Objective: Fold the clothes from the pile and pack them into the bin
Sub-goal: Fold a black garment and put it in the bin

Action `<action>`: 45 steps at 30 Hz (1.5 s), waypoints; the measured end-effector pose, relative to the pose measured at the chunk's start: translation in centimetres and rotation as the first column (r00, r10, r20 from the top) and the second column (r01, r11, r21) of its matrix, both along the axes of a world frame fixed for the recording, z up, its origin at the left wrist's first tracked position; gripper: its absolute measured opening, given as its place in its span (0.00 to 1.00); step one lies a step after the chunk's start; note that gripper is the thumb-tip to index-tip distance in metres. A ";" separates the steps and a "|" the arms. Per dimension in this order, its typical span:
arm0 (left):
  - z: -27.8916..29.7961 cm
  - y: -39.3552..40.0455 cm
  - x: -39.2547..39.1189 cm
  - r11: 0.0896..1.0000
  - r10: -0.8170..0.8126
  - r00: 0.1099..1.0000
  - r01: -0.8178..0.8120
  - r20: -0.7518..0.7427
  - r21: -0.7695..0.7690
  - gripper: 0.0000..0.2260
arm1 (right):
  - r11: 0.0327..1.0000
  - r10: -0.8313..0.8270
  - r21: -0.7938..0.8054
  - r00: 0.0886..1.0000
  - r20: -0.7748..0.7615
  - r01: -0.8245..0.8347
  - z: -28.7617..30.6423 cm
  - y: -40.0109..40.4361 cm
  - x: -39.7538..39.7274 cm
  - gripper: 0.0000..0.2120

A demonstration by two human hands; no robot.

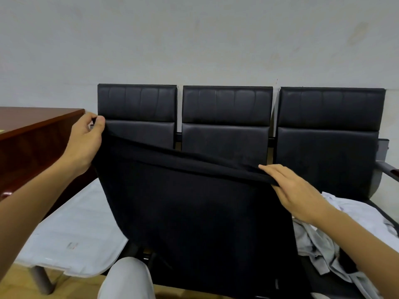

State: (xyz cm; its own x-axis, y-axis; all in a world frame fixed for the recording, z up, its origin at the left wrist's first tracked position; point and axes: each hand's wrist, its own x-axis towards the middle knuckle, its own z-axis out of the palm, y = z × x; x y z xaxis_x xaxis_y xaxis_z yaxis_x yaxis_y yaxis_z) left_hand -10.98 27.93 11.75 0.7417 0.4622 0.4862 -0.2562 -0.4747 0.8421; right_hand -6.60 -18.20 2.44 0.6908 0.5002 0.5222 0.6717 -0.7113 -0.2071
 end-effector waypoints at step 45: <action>-3.5 -1.0 1.9 0.980 -0.195 0.899 0.160 -0.391 -0.120 0.09 | 0.875 0.056 0.329 0.602 -0.797 0.355 0.8 -3.2 3.7 0.09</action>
State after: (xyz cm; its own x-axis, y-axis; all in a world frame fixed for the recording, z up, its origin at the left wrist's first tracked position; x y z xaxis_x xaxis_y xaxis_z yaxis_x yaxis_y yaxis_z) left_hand -9.06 26.97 8.21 0.9389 0.3301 0.0979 0.0362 -0.3772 0.9254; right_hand -2.87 -21.36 3.28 0.9667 0.2253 -0.1214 0.0034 -0.4857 -0.8741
